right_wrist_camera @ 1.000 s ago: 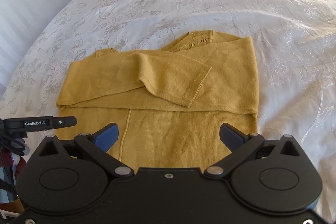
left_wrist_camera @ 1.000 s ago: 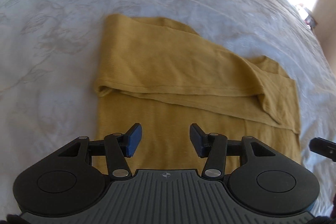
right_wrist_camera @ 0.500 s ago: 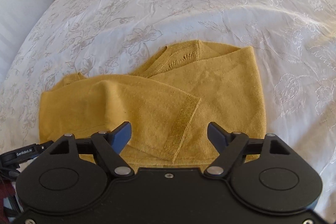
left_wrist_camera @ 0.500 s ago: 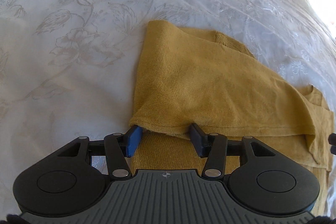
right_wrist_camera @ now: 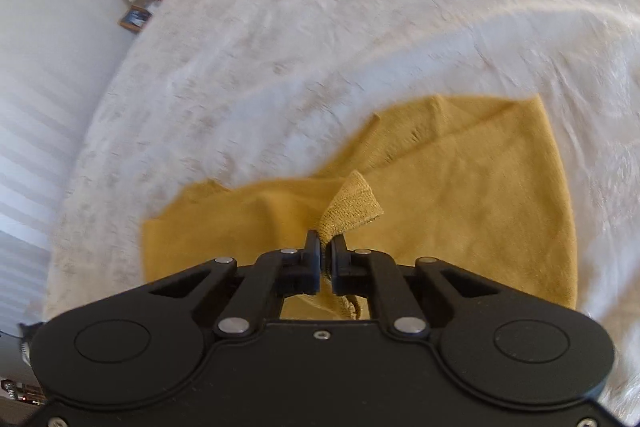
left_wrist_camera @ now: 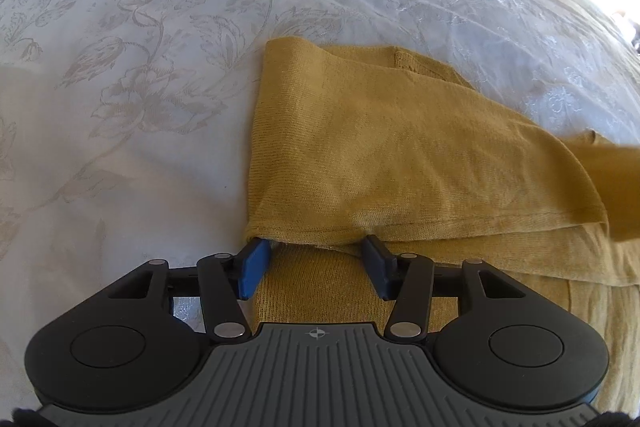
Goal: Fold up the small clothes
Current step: 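Pull the cuff along the sweater body, lay it flat, open the right tool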
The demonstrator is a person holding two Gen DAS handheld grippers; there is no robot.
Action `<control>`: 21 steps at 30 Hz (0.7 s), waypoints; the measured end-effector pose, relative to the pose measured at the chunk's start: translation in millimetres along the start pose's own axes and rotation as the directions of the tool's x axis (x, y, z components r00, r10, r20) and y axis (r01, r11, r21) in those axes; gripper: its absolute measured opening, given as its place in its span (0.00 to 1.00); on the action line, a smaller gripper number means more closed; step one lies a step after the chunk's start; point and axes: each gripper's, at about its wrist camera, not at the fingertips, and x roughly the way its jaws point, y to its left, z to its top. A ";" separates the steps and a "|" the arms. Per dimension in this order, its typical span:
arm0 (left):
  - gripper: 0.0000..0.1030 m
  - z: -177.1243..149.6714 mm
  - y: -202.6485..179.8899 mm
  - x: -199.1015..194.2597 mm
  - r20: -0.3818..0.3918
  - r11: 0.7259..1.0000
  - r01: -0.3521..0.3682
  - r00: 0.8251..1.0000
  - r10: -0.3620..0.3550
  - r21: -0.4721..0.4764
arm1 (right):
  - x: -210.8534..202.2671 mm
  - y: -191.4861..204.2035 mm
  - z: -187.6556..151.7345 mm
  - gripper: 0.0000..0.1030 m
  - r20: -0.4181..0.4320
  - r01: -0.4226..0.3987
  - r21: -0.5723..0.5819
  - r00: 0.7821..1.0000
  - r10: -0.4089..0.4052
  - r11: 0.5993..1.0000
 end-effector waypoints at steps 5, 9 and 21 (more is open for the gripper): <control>0.49 -1.8 -2.9 -0.5 0.009 1.000 -0.011 1.000 0.011 0.021 | -47.7 11.4 23.2 0.12 0.115 0.003 -0.031 0.993 0.001 1.000; 0.49 -2.3 -3.8 -0.8 0.011 1.000 -0.013 1.000 0.013 0.024 | -34.3 -21.3 19.9 0.12 0.073 0.183 -0.020 0.981 -0.182 0.983; 0.50 -7.2 -10.1 -8.2 -0.001 0.989 -0.034 0.999 0.035 0.146 | -56.4 -24.2 14.2 0.12 0.075 0.145 0.007 0.987 -0.145 0.989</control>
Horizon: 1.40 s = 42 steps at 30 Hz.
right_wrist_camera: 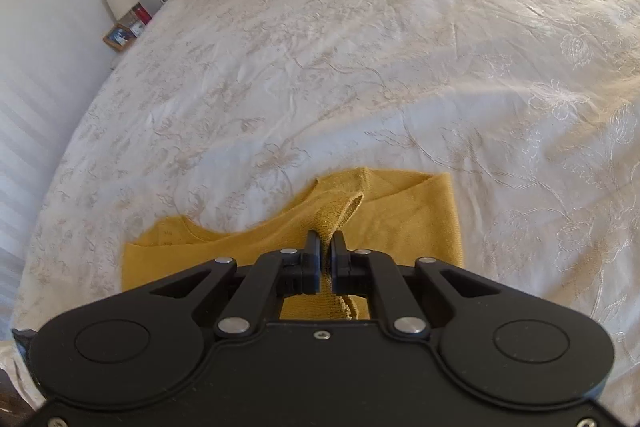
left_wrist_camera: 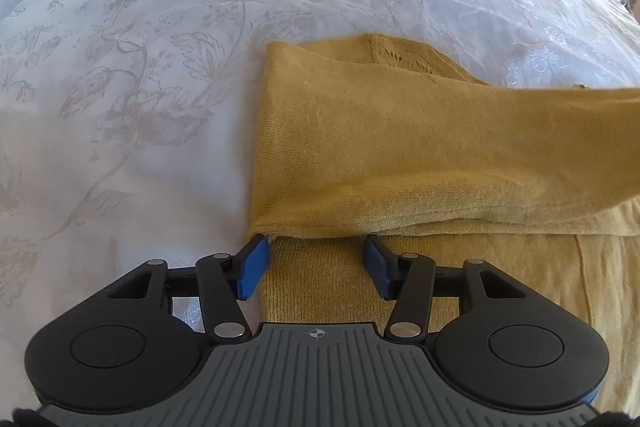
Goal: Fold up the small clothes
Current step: 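Pull the cuff along the sweater body, lay it flat, open the right tool, then move both open tools down to the ribbed hem of the sweater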
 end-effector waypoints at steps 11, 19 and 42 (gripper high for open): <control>0.56 3.3 18.7 -29.8 0.011 1.000 -0.028 1.000 0.028 -0.014 | 75.7 -43.5 -18.3 0.13 -0.149 0.204 -0.066 0.966 -0.211 0.977; 0.57 48.5 -9.5 -25.0 0.089 0.999 0.050 0.995 -0.051 0.015 | 89.8 -41.5 -31.4 0.19 -0.154 0.272 -0.184 0.941 -0.301 0.945; 0.90 2.5 14.9 -25.2 -0.071 0.994 0.091 0.993 -0.095 -0.065 | 31.6 -41.6 -83.6 0.94 -0.098 0.271 -0.127 0.954 -0.284 0.954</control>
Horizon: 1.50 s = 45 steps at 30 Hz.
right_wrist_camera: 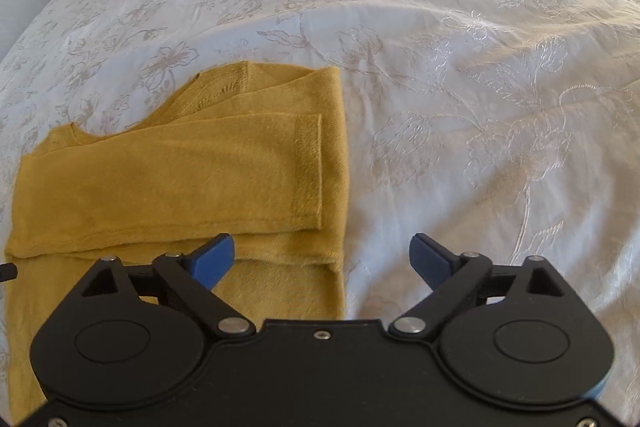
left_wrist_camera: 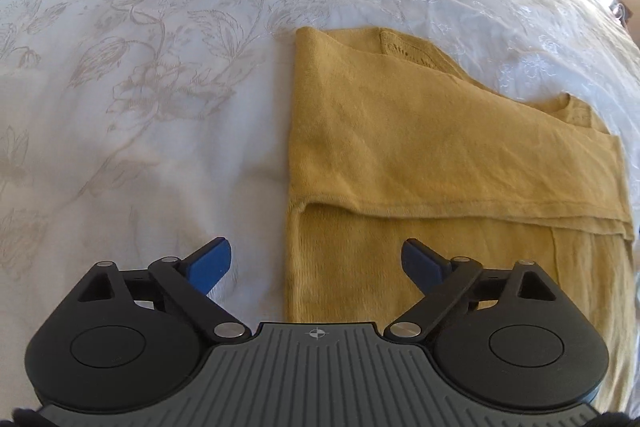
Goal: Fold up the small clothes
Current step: 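Move both open tools down to the ribbed hem of the sweater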
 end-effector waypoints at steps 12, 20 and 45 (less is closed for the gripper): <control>0.96 -96.0 -19.9 -24.3 -0.122 0.997 0.012 0.993 -0.002 0.077 | -20.1 24.9 -86.3 0.99 -0.134 -0.054 -0.173 0.991 0.031 0.983; 0.99 -129.7 -8.7 -29.5 -0.135 0.996 -0.005 0.991 0.017 0.088 | -19.0 -20.8 -130.8 0.99 -0.238 0.036 -0.084 0.970 -0.055 0.996; 1.00 -131.8 -21.3 -12.8 -0.173 0.998 -0.064 0.983 0.067 0.020 | 25.7 -2.7 -65.3 0.99 -0.095 0.026 -0.148 0.995 -0.040 0.989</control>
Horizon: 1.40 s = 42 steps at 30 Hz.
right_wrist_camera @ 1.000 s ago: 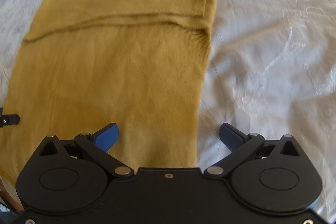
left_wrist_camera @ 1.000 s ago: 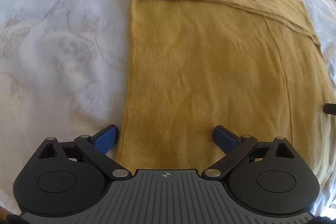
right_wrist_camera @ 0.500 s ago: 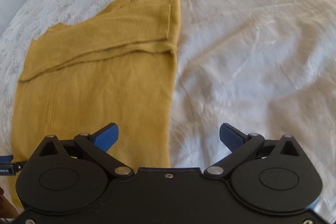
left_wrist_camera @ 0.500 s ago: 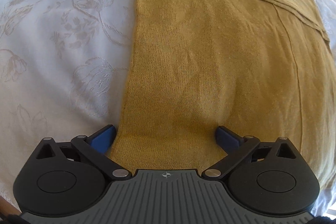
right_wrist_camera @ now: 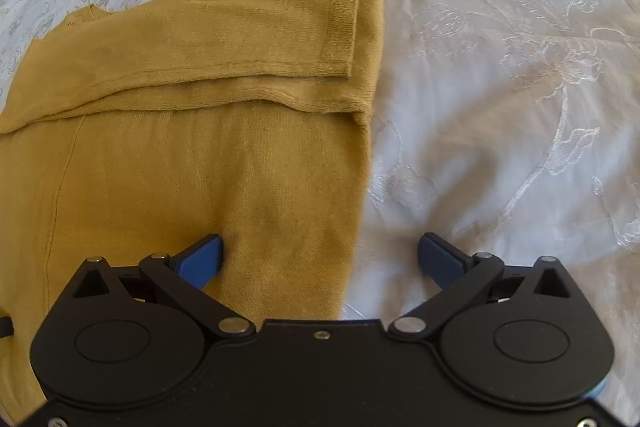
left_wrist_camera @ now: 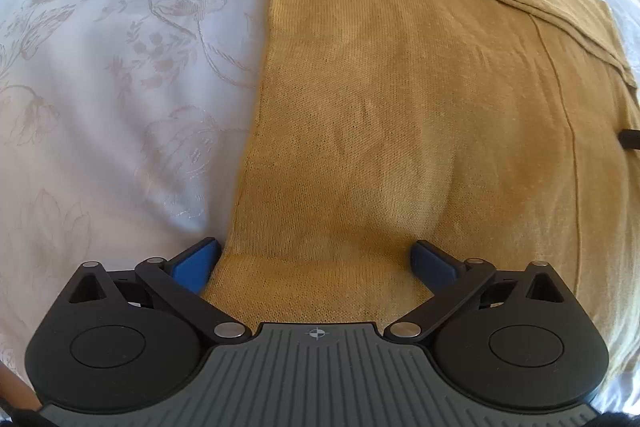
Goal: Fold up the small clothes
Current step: 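Move both open tools down to the ribbed hem of the sweater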
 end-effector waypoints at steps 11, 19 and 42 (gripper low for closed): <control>1.00 -10.7 2.0 -0.7 0.057 1.000 0.014 0.998 -0.015 0.013 | -34.1 -54.6 -59.4 0.99 0.011 -0.004 0.199 1.000 0.002 0.980; 1.00 -32.2 4.6 -5.8 0.151 0.998 0.038 0.988 -0.045 0.050 | -59.0 -55.3 -109.2 0.99 -0.007 -0.035 0.245 0.999 0.038 0.969; 0.94 -137.3 36.1 -40.9 0.215 0.996 0.023 0.976 -0.041 0.086 | -92.2 -54.0 -215.2 0.99 -0.045 0.007 0.336 0.999 0.009 0.942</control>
